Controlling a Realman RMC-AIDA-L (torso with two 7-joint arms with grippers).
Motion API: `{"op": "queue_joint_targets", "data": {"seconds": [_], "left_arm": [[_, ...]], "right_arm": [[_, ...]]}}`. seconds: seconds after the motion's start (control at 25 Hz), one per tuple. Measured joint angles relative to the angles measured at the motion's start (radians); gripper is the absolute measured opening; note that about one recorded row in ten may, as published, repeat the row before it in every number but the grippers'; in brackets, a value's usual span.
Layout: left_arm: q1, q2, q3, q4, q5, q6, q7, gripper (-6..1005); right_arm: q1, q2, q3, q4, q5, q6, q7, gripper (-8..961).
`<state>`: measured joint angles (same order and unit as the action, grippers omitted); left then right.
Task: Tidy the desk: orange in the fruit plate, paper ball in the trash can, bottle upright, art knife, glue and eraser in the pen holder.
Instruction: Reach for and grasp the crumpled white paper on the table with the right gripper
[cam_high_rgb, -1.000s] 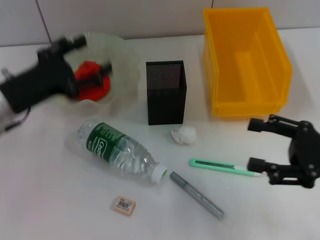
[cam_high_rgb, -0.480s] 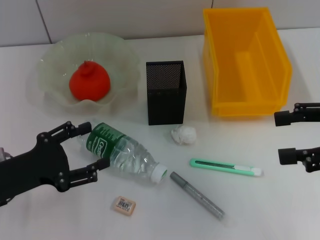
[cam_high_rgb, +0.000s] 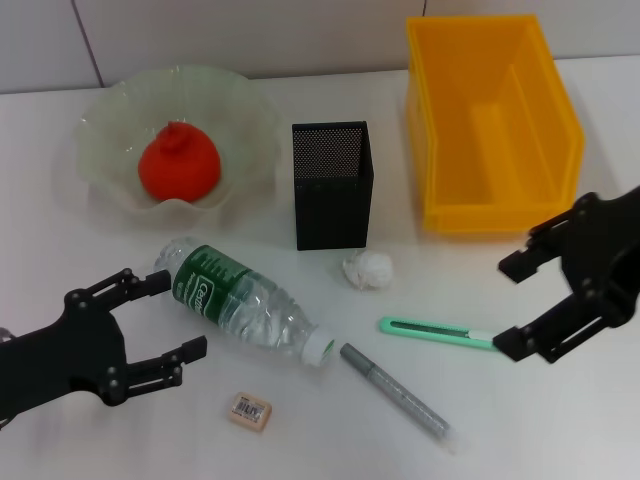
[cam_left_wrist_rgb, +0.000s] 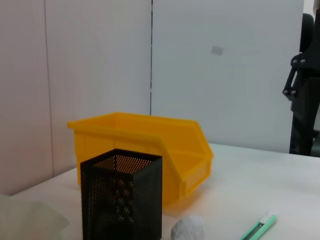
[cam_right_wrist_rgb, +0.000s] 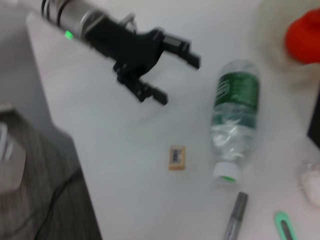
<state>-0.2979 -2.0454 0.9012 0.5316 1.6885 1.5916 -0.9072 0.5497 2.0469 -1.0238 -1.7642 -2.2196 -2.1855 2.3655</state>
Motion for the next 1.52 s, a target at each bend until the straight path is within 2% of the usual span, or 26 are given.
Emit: {"op": "queue_joint_targets", "data": {"seconds": [0.16,0.36,0.52,0.76,1.52], "left_arm": [[0.011,0.01,0.004,0.005,0.0,0.01,-0.005,859],[0.016,0.017,0.007,0.006,0.0,0.015,-0.012,859],[0.022,0.019,0.001,0.006,0.0,0.016,-0.012,859],[0.024,0.017,0.0,0.008,-0.001,0.017,-0.005,859],[0.016,0.011,0.004,0.01,-0.001,0.019,-0.005,858]], "right_arm": [[0.088,-0.025,-0.102,0.02,-0.009,-0.004,0.088,764],[0.109,-0.032,-0.091,0.056,-0.018,-0.001,0.117,762],[0.103,-0.029,-0.085,0.063,-0.015,0.002,0.119,760],[0.095,-0.021,-0.02,0.071,0.012,0.003,0.118,758],[0.056,-0.016,0.018,0.057,0.012,0.006,0.083,750]]}}
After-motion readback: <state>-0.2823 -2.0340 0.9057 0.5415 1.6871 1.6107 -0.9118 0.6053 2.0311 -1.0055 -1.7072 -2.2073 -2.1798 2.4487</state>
